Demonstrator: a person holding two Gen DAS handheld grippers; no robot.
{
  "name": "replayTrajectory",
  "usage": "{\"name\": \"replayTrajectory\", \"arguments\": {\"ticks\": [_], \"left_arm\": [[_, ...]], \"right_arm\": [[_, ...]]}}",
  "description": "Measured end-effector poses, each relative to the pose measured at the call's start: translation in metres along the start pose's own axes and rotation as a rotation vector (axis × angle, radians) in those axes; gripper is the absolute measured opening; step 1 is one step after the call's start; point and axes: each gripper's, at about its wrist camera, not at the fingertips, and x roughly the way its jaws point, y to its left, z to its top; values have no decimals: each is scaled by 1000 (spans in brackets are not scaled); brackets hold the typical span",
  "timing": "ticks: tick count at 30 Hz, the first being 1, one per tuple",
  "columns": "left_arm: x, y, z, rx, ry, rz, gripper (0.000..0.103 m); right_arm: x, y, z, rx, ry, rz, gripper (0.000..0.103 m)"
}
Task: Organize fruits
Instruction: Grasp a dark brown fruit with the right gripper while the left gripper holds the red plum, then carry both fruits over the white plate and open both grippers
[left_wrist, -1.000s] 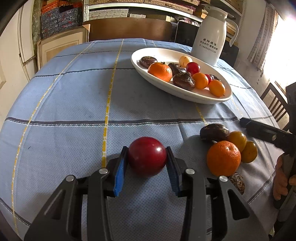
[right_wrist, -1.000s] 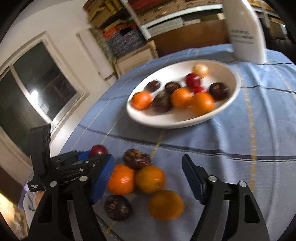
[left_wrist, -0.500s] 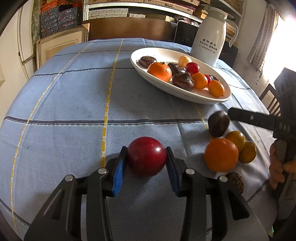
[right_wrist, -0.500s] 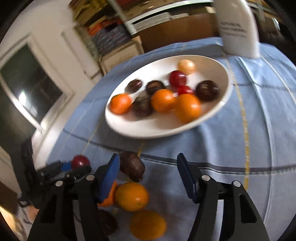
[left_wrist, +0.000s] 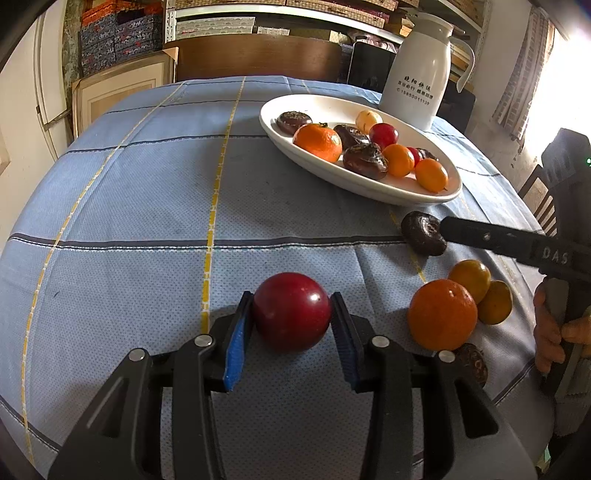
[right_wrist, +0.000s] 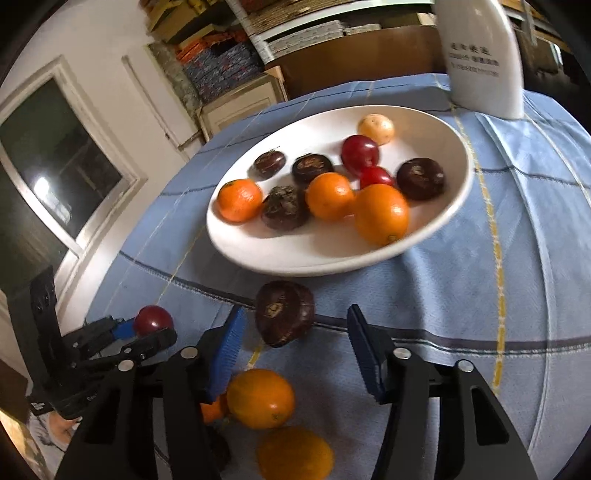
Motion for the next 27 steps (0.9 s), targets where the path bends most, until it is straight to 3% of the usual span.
{"name": "replayTrajectory", "arguments": {"ticks": [6,8,10,15,22,27], "left_arm": [[0,0,0,2,0,1,41],[0,0,0,2,0,1,41],[0,0,0,-2,-1,-9,41],[-2,4,1,-26,-17,-56,39],[-18,-7,2,4,-107,-66,39],[-32,-32,26,55,-156,-61,39]], "right_arm": [[19,29,6,-133,19,-127,51],[28,36,6,-182,34,-168,42],[30,39,4,-216,27,-192,41],[12,32,-1,-181,-12,-124,41],[-44,12,-12,-70,-155,-12,41],[-66,-12,-5,22,-210,32,41]]}}
